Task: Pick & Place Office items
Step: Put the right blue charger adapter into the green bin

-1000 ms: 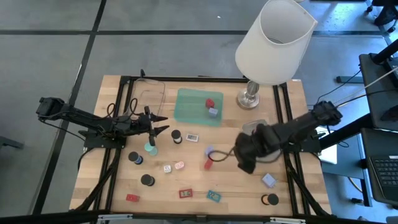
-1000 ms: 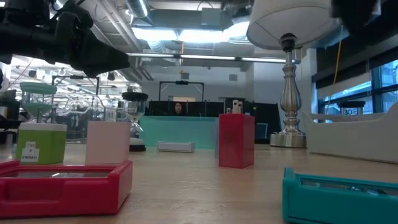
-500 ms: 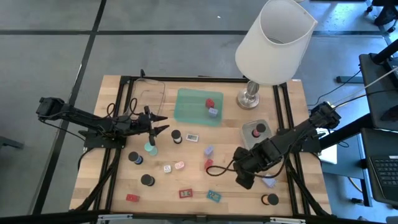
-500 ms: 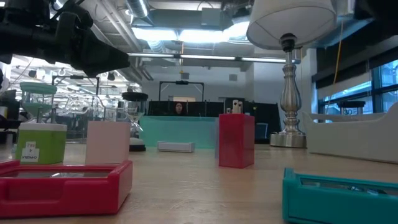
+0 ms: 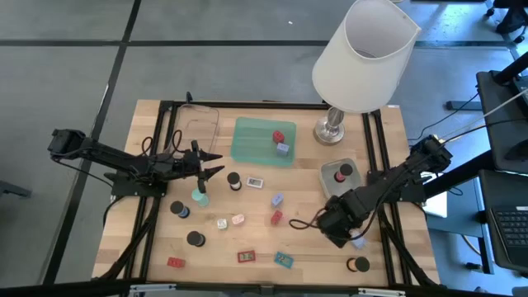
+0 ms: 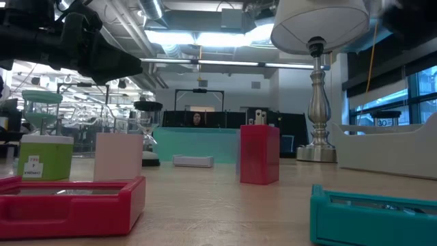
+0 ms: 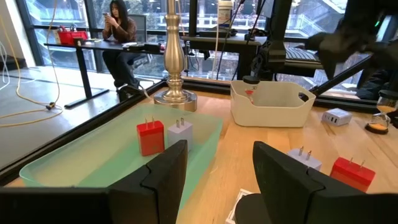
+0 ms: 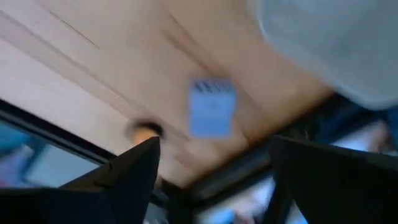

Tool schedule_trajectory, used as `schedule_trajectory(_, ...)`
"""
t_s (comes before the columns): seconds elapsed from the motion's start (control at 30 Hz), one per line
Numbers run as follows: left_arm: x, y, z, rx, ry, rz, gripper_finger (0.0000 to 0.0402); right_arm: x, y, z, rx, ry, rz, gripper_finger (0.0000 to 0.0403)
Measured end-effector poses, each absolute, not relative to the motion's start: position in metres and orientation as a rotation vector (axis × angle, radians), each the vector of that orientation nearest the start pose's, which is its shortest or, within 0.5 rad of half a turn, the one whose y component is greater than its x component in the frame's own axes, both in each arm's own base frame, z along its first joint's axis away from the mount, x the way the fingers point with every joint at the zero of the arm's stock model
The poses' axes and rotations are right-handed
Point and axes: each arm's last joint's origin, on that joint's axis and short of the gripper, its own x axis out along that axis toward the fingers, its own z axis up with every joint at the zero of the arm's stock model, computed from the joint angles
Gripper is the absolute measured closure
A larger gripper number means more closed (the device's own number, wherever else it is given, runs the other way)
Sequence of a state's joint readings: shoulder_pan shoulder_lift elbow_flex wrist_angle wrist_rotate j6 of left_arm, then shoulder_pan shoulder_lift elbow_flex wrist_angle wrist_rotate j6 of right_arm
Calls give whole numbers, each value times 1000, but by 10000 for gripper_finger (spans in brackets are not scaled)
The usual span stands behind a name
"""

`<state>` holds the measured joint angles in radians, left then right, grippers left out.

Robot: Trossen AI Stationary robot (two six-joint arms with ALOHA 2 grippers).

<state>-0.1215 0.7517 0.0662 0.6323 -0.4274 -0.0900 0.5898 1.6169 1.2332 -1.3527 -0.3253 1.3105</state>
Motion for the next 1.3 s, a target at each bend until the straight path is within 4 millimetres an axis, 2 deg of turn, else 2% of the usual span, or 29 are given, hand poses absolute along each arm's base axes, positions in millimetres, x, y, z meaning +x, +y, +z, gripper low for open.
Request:
schedule_trajectory(0.1,149,-6,170,-75,38,308,222,206,156,221,669,1966,-558,87)
schedule_trajectory(0.4,149,-6,170,-76,37,309,222,194,160,183,652,1963,-444,89)
schedule_trajectory(0.67,149,-6,170,-76,37,309,222,189,161,173,633,1957,-447,89)
schedule_trajectory(0.97,149,-6,170,-76,38,309,222,181,164,147,675,1888,-408,89)
schedule_trajectory(1.3,149,-6,170,-76,38,310,222,174,164,142,613,1842,-456,89)
